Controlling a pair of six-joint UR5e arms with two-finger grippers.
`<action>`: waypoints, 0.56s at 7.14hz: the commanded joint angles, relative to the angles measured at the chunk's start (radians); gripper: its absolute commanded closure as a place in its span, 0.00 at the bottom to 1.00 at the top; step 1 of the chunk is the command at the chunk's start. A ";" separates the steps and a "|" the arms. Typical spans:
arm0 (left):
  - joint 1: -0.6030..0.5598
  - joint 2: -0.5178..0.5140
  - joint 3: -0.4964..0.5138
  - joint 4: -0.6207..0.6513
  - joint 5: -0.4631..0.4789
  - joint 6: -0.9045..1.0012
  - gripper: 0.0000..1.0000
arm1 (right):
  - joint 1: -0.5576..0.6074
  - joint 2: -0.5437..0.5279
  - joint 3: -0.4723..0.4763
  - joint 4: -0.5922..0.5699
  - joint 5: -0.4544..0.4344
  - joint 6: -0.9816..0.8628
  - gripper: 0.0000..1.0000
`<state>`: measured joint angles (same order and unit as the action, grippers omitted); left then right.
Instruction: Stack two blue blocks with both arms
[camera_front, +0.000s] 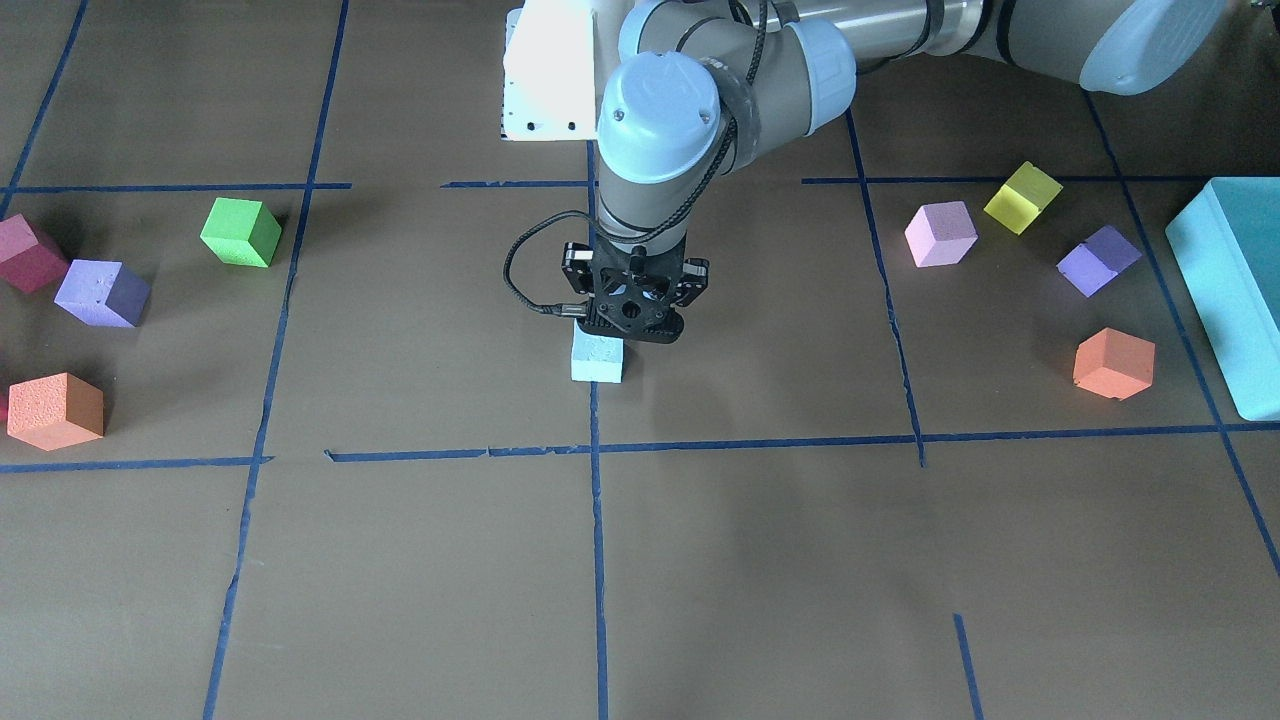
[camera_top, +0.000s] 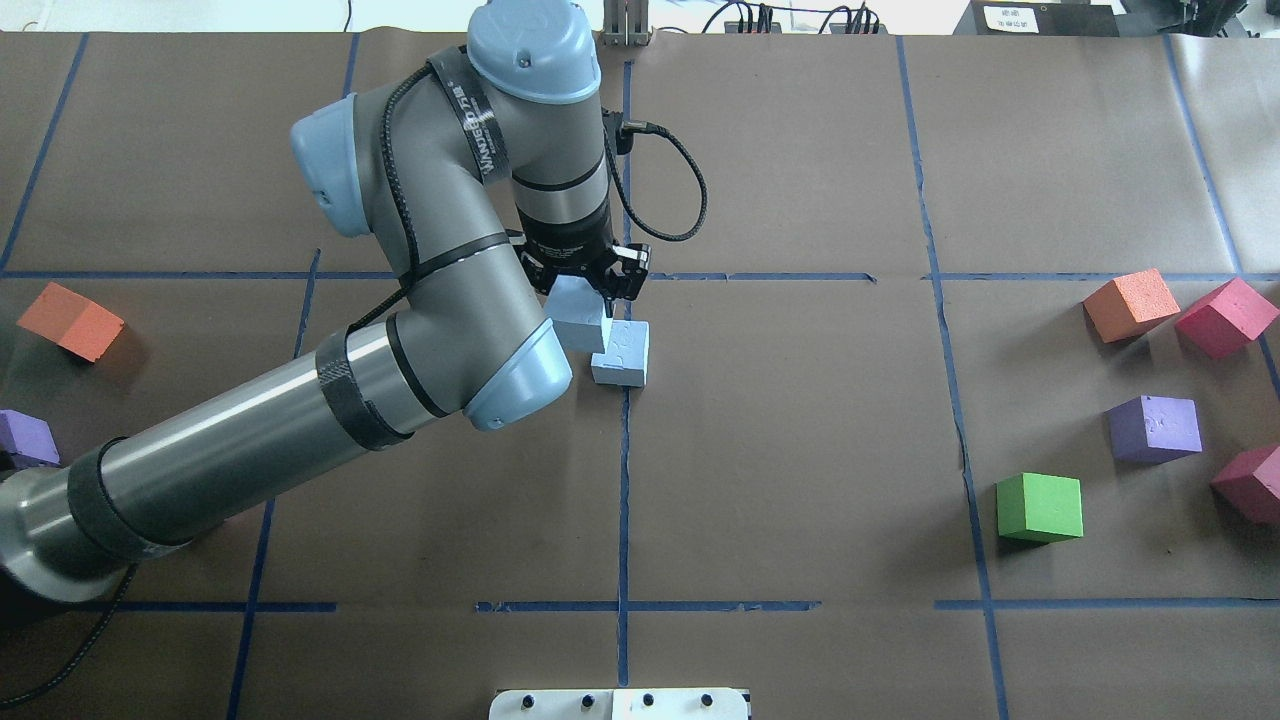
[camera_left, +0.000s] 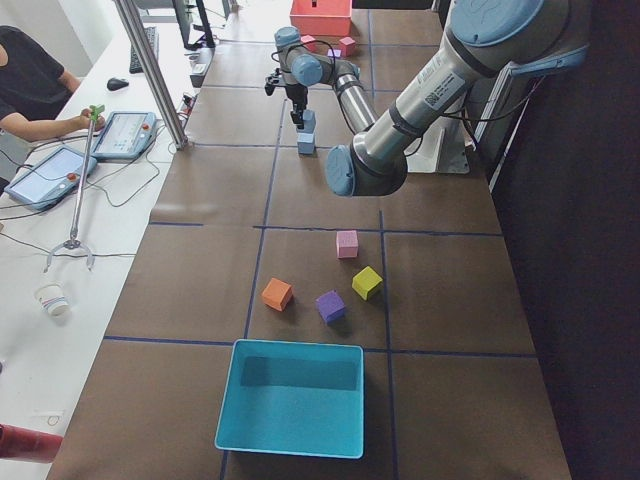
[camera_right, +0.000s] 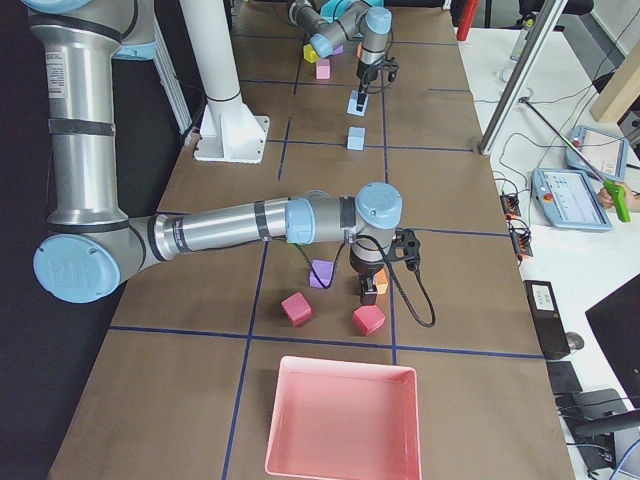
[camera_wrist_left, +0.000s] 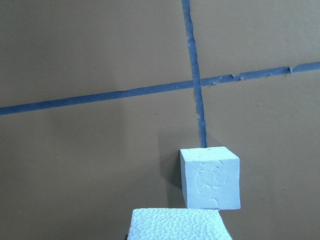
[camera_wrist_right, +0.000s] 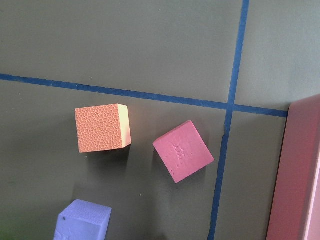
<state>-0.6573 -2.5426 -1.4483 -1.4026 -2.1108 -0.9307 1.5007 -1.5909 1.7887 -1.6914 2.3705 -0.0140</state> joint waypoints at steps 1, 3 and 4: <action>0.014 -0.066 0.098 -0.029 0.003 -0.032 1.00 | 0.022 -0.044 -0.009 0.069 -0.002 0.003 0.01; 0.031 -0.065 0.169 -0.128 0.029 -0.060 0.99 | 0.030 -0.054 -0.017 0.098 0.001 0.006 0.00; 0.031 -0.062 0.180 -0.150 0.031 -0.060 0.99 | 0.030 -0.054 -0.017 0.098 0.006 0.008 0.01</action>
<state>-0.6287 -2.6054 -1.2948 -1.5142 -2.0864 -0.9828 1.5296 -1.6422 1.7728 -1.5995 2.3720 -0.0078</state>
